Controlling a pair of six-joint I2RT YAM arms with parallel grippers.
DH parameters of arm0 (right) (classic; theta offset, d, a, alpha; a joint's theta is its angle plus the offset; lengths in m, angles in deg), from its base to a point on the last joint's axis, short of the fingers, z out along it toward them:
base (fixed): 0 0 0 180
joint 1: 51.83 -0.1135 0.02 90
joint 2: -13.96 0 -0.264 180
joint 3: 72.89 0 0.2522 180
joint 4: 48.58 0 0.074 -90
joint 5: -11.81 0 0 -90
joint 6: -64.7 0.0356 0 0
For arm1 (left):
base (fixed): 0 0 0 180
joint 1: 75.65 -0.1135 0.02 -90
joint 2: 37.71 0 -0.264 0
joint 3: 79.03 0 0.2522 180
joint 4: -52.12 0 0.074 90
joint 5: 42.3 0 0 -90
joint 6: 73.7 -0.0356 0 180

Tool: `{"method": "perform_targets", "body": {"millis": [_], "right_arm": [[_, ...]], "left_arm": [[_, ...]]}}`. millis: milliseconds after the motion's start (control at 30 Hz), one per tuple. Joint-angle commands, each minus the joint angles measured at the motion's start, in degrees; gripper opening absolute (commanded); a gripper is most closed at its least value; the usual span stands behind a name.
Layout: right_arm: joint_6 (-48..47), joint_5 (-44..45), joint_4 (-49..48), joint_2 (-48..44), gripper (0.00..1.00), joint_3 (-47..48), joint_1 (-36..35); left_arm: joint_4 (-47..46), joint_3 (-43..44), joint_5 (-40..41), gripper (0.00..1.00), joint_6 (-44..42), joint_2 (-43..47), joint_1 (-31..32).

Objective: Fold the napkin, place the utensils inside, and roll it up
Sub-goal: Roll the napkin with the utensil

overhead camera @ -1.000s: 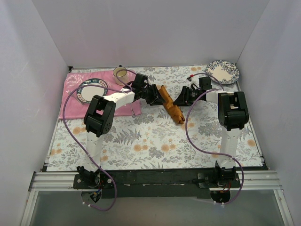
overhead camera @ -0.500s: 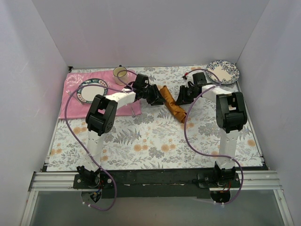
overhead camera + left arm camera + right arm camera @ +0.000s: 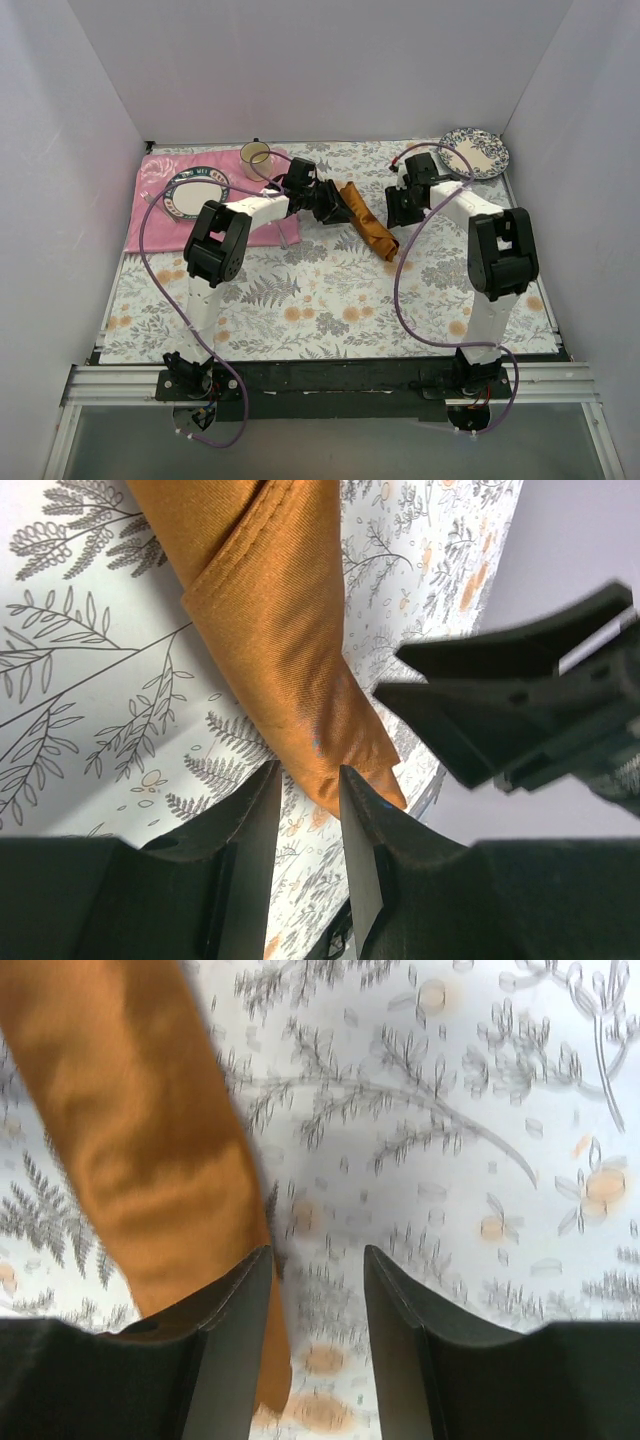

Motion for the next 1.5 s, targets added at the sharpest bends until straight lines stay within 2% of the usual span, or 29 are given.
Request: {"method": "perform_targets", "body": {"millis": [0,133,167,367,567,733,933,1067,1200,1300,1333,1467], "right_arm": [[-0.2,0.9,0.1,-9.6,0.5,-5.7,-0.6],[-0.2,-0.4,-1.3,-15.7,0.49,-9.9,-0.8],[0.1,-3.6,-2.0,-16.4,0.49,-11.3,-0.8],[2.2,-12.6,-6.0,-16.6,0.33,-15.1,-1.1],[2.2,-9.2,-8.1,-15.1,0.3,-19.4,-1.0],[1.1,-6.2,-8.6,-14.7,0.3,-21.3,-0.9],[0.3,-6.3,-7.6,-13.9,0.29,-19.6,-1.1],[-0.5,-6.3,-4.4,-15.2,0.3,-15.8,-1.8],[-1.7,-5.6,-2.3,-17.0,0.38,-11.1,-3.8],[-4.0,-2.8,-4.1,-17.7,0.55,-10.0,-6.0],[-4.8,-1.2,-4.7,-17.1,0.64,-9.6,-6.5],[-7.7,4.8,-5.7,-12.3,0.73,-5.1,-9.7]], "left_arm": [[-3.0,1.8,-2.4,0.29,1.7,0.8,-0.5],[-6.5,3.4,-4.1,0.28,3.7,-0.7,-0.8],[-9.8,3.4,-4.1,0.28,4.4,-1.1,-0.9],[-16.3,6.1,-4.0,0.27,8.7,-5.7,-2.1],[-13.2,12.1,-2.8,0.27,8.9,-10.7,-3.0],[-11.3,13.1,-2.3,0.26,8.3,-13.0,-3.4],[-10.8,13.8,-3.5,0.26,8.0,-13.0,-3.6],[-6.6,16.4,-3.7,0.29,6.9,-10.5,-3.7],[-3.7,19.9,-4.8,0.33,6.9,-7.3,-3.8],[0.1,20.5,-3.4,0.38,6.2,-3.6,-4.6],[1.1,20.0,-2.6,0.41,6.0,-2.6,-4.9],[5.1,12.1,3.6,0.46,5.9,5.4,-6.6]]}}
